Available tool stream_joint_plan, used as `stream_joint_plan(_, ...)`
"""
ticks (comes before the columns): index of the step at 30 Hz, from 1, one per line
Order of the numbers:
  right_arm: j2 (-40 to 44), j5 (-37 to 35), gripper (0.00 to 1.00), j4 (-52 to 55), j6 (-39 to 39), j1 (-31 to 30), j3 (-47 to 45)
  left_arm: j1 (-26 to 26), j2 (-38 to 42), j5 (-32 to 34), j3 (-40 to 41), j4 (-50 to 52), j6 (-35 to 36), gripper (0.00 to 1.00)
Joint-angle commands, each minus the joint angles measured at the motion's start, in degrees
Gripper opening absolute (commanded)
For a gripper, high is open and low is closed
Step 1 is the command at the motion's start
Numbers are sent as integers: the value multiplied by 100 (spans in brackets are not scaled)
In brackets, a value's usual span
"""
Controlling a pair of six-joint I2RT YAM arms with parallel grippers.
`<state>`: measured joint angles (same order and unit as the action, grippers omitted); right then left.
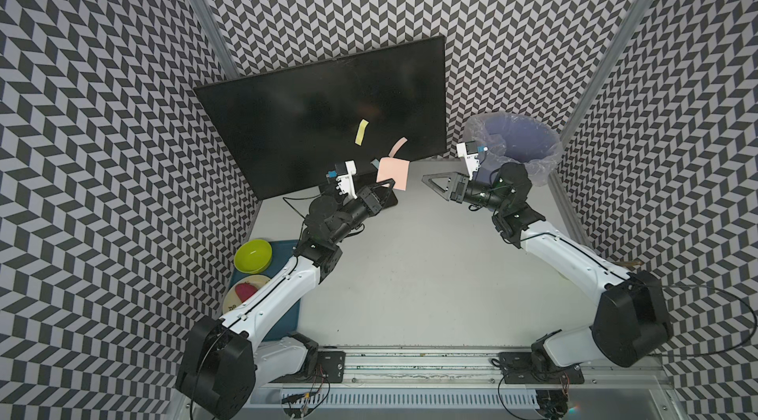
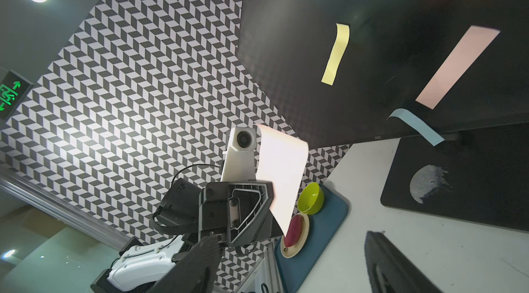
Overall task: Remove the sticky note from the monitor
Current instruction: Tear off the sticky note from the monitor, then place the sticky note in the trash bin.
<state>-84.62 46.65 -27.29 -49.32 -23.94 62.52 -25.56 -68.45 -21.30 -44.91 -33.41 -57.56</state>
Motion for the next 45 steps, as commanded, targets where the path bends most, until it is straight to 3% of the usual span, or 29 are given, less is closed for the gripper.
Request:
stream_joint_plan(1,-109,248,73,-884,-360,-36,183,-178,-131,-46,-213,-549,-118,0)
stream_joint_plan(5,-271,375,58,-1409,-721,-129,136,-374,-332,-89,-329,-707,-123,0)
stream_joint_plan(10,-398,397,47,-1520,-738,-188,155,-472,-505,-176,-414,-851,-148,0)
stream_joint_plan(13,-477,439,35,-1621,-809,-192,232,-510,-571,-212,-445,-891,-168,0)
stream_joint_plan(15,-508,458,20,-1672,-858,-184,275,-520,-584,-208,-449,-883,-140,0)
stream_joint_plan(16,-505,461,12,-1674,-873,-182,278,-521,-576,-189,-461,-837,-102,2)
stream_joint_plan(18,-475,450,0,-1632,-877,-156,278,-513,-543,-116,-499,-673,32,20)
stream_joint_plan(23,-199,377,0,-949,-458,247,278,-412,-405,-27,-540,-324,329,68)
stream_joint_plan(27,94,341,0,-63,207,872,368,-145,-199,47,-503,48,649,88)
stream_joint_plan(31,236,216,0,1141,1258,1619,702,272,-42,3,-508,518,1046,99)
stream_joint_plan(37,260,-894,0,2485,2712,2559,1319,836,51,27,-550,1217,1657,100)
stream_joint_plan(45,-628,-2723,0,3805,4129,2819,2773,1221,-235,97,-786,1284,1848,100)
